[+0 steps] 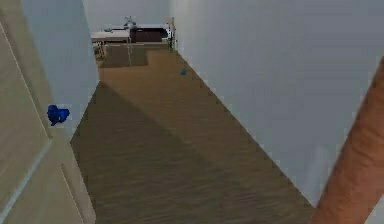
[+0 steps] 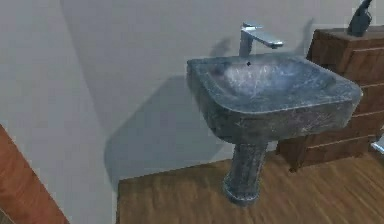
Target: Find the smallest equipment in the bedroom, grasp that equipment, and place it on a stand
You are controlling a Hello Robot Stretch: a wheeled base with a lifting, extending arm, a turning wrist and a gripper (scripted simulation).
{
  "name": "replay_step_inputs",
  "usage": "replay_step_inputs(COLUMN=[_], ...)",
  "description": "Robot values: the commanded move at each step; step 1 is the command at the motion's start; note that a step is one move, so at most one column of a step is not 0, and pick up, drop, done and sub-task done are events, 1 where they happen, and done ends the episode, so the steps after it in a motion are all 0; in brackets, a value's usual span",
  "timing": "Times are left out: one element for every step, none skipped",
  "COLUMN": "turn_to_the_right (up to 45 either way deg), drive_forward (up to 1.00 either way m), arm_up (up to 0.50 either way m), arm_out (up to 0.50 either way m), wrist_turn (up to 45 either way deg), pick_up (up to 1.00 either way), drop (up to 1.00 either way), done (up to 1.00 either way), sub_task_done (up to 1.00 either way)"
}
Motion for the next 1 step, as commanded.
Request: replay_step_inputs(turn_to_the_right=[-15.0], drive_forward=[0.0], arm_up=[0.0], arm_out=[0.0], wrist_turn=[0.0], pick_up=[0.0], drop=[0.0], done=[0.0], sub_task_done=[0.0])
